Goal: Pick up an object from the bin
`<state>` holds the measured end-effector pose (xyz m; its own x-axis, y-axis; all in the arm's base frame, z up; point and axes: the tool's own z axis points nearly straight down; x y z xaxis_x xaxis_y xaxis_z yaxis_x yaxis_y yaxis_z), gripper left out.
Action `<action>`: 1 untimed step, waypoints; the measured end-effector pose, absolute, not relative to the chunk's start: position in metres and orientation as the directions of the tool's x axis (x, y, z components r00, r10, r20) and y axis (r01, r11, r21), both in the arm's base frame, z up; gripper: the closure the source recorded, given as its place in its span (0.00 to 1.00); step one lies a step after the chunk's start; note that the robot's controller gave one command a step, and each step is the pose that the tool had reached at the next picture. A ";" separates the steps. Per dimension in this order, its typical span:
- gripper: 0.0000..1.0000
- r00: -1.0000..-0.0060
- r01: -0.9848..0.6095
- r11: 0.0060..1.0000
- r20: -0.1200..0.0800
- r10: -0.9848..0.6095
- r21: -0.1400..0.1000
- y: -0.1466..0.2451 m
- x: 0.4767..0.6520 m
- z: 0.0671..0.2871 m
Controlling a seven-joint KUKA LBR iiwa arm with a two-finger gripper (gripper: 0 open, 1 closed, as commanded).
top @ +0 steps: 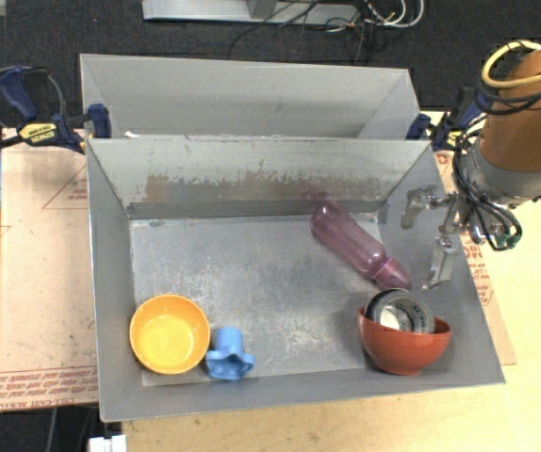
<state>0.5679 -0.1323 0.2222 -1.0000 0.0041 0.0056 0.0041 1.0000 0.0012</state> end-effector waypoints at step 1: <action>0.00 -1.000 0.000 1.000 -0.002 0.000 0.000 -0.131 0.570 0.226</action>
Offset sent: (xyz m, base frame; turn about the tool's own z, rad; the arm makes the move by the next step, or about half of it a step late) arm 0.0384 0.0525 -0.1522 0.2837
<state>0.5696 -0.1314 0.2265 -1.0000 -0.0004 -0.0019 -0.0004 1.0000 0.0001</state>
